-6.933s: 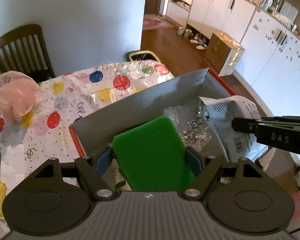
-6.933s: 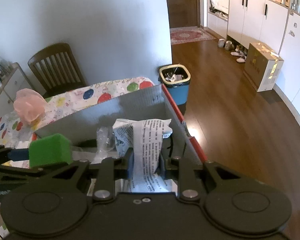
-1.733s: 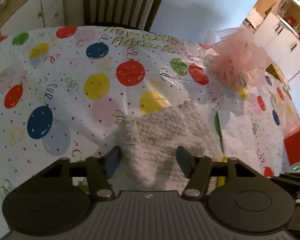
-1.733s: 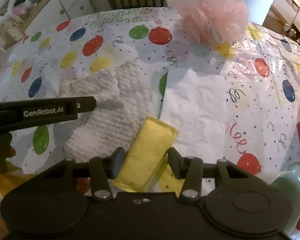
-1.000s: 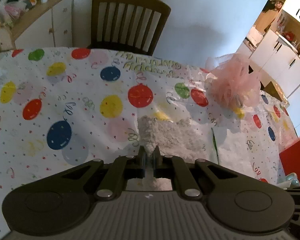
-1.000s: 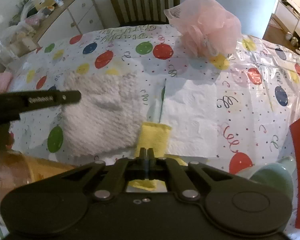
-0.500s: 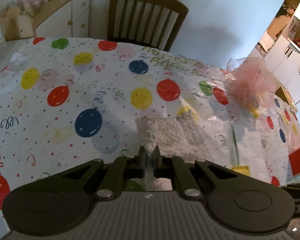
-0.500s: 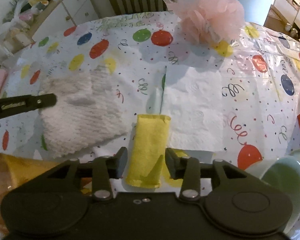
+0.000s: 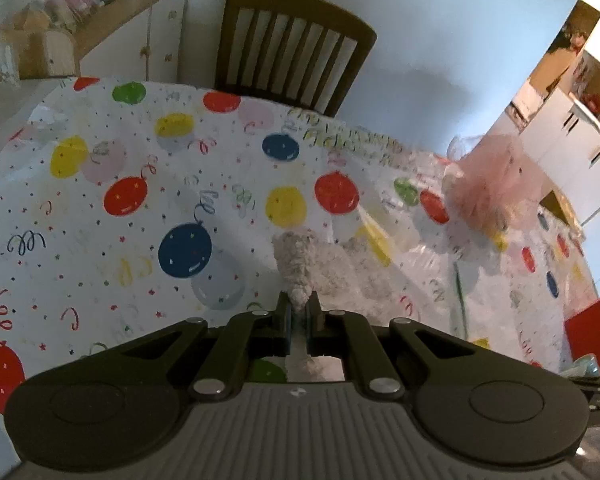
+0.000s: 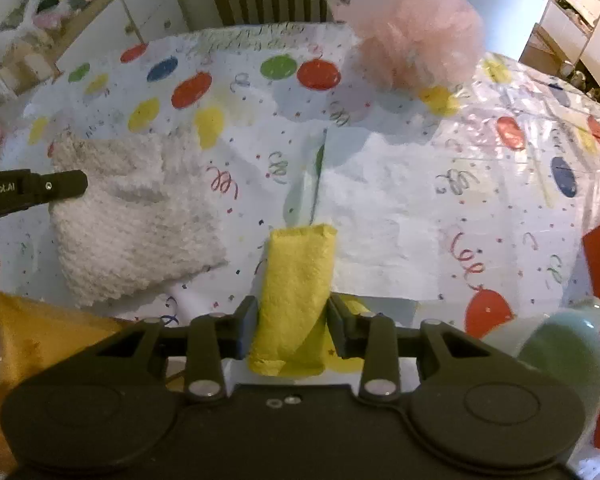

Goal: Organize soft objects
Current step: 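Lift and carry the knitted cloth and yellow sponge with both tools over the box, then open both tools to drop the cloth and yellow sponge into the box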

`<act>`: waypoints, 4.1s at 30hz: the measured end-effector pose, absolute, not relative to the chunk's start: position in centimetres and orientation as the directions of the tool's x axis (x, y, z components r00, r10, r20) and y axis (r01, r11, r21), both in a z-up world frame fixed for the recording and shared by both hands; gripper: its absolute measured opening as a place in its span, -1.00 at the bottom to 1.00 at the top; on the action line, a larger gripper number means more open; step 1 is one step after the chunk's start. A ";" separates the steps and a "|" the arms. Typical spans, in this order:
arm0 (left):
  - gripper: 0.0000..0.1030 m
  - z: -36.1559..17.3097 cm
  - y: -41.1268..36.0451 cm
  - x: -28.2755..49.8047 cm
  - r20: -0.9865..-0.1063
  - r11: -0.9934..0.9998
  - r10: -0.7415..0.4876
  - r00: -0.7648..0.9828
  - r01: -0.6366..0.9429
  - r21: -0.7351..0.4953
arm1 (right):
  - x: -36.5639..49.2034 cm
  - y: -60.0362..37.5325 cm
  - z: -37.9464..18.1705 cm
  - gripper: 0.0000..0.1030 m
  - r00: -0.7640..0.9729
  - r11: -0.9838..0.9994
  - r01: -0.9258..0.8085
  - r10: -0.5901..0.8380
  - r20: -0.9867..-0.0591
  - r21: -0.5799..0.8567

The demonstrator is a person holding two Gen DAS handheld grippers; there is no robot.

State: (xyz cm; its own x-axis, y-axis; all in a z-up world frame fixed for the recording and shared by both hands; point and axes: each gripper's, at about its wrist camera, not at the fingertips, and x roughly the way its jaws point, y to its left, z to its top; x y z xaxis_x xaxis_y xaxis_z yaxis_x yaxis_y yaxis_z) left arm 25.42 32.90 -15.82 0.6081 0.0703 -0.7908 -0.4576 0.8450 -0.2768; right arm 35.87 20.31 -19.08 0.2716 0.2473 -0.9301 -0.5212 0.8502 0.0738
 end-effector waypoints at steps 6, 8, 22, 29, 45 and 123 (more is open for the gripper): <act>-0.88 -12.8 32.7 24.9 -0.747 0.848 0.088 0.659 -0.443 -0.291 | 35.2 17.8 -15.4 -0.71 0.306 0.835 -0.538 0.323 -0.896 0.117; -0.89 -11.7 32.5 24.7 -0.733 0.848 0.094 0.673 -0.440 -0.295 | 35.0 16.8 -14.1 -0.71 0.293 0.826 -0.541 0.359 -0.886 0.156; -0.89 -2.8 31.0 22.2 -0.656 0.850 0.136 0.742 -0.428 -0.308 | 34.6 10.6 -7.4 -0.71 0.373 0.810 -0.555 0.446 -0.814 0.190; -0.89 3.0 27.0 21.9 -0.611 0.876 0.123 0.782 -0.375 -0.304 | 35.1 4.6 -4.0 -0.71 0.441 0.827 -0.536 0.446 -0.779 0.171; -0.89 8.9 9.0 26.8 -0.563 0.946 -0.021 0.826 -0.165 -0.278 | 38.2 -10.7 -1.5 -0.71 0.551 0.888 -0.431 0.398 -0.733 0.159; 0.34 -9.6 -13.0 42.2 -0.768 0.933 -0.274 0.579 -0.032 -0.357 | 46.5 -24.7 -9.5 0.24 0.508 0.919 -0.319 0.372 -0.777 0.231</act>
State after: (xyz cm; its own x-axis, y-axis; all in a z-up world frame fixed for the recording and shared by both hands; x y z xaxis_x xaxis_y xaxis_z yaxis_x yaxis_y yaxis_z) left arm 42.23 -12.99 -9.65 0.5791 -0.2741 -0.7678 -0.0318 0.9335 -0.3572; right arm 46.48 -24.66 -9.51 0.5085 0.3716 -0.7767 -0.3194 0.9191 0.2306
